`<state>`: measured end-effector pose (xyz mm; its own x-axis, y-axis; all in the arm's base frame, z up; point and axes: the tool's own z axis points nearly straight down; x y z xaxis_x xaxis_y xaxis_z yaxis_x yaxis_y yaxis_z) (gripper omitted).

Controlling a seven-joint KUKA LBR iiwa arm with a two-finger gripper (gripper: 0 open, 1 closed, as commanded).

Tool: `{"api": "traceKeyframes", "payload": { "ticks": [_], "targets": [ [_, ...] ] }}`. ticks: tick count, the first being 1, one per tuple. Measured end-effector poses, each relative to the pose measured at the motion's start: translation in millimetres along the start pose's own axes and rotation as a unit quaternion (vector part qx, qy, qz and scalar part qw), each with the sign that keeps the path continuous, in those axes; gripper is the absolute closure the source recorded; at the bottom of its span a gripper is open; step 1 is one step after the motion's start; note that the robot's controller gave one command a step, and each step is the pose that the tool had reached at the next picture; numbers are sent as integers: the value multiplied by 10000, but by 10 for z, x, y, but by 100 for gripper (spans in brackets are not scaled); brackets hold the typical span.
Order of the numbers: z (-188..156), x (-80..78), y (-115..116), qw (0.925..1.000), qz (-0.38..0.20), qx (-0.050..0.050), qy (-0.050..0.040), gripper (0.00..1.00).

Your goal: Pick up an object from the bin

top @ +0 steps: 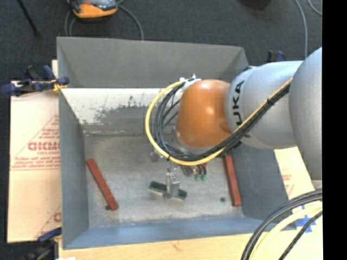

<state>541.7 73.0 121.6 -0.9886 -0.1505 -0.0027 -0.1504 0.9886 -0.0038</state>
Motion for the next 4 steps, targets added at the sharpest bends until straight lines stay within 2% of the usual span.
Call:
{"api": "traceKeyframes", "payload": {
  "ticks": [1,2,3,4],
  "targets": [
    [504,-7,-272,10000,58,-21,-3,100],
    [505,-6,-272,10000,63,-21,-2,100],
    [-588,443,-675,10000,-1,-19,2,100],
    [-588,443,-674,10000,6,-20,3,100]
  ]
}}
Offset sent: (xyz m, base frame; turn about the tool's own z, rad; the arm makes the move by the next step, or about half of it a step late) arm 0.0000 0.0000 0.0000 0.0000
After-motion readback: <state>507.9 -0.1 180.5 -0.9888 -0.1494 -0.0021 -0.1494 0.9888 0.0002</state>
